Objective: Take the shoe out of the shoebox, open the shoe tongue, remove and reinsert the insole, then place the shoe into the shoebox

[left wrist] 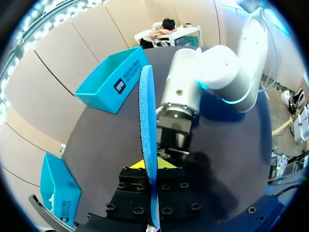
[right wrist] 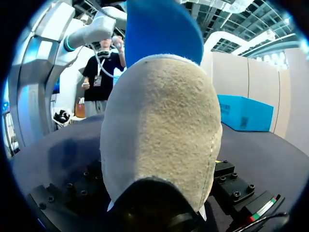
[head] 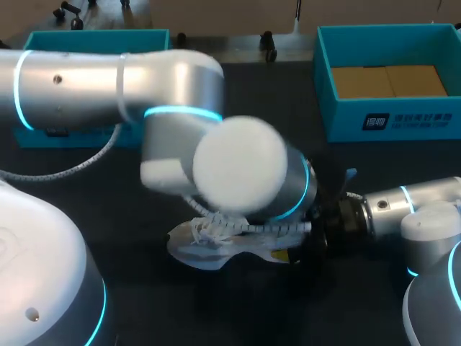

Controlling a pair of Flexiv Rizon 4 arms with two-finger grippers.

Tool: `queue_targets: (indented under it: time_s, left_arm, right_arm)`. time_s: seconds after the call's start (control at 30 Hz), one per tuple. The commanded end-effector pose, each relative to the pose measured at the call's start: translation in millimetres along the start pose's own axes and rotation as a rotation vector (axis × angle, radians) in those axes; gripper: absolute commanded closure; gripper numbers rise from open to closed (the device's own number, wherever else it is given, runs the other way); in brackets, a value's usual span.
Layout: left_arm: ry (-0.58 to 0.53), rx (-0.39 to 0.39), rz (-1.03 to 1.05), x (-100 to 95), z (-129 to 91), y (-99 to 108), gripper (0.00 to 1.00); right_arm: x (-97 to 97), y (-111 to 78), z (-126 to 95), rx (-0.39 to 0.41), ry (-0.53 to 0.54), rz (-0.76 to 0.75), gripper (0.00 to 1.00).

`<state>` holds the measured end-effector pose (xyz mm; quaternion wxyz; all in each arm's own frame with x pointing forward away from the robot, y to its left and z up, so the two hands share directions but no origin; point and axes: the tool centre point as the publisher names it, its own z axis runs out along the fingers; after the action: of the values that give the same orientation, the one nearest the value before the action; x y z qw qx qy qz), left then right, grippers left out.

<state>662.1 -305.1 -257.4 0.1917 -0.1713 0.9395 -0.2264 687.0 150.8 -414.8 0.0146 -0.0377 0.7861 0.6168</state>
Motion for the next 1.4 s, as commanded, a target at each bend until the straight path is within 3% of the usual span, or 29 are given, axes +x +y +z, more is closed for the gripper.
queue_targets:
  time_s: [0.03, 0.27, 0.5, 0.77, 0.93, 1.4]
  left_arm:
    - [0.05, -0.051, -0.009, -6.7, -10.3, -13.8, 1.0]
    - [0.165, -0.056, -0.036, -7.4, -29.8, -32.0, 1.0]
    - [0.314, -0.007, -0.071, -15.7, -66.2, -54.3, 1.0]
    - [0.382, 0.108, -0.101, -35.0, -119.4, -81.5, 1.0]
    - [0.412, 0.251, -0.229, -62.6, -166.9, -102.0, 1.0]
    - [0.412, 0.251, -0.229, -62.6, -166.9, -102.0, 1.0]
  right_arm:
    - [0.2, 1.4, 0.8, 0.004, -0.002, 0.0, 1.0]
    - [0.2, 1.4, 0.8, 0.004, -0.002, 0.0, 1.0]
    - [0.2, 1.4, 0.8, 0.004, -0.002, 0.0, 1.0]
    - [0.2, 1.4, 0.8, 0.004, -0.002, 0.0, 1.0]
    - [0.2, 1.4, 0.8, 0.004, -0.002, 0.0, 1.0]
    - [0.2, 1.4, 0.8, 0.004, -0.002, 0.0, 1.0]
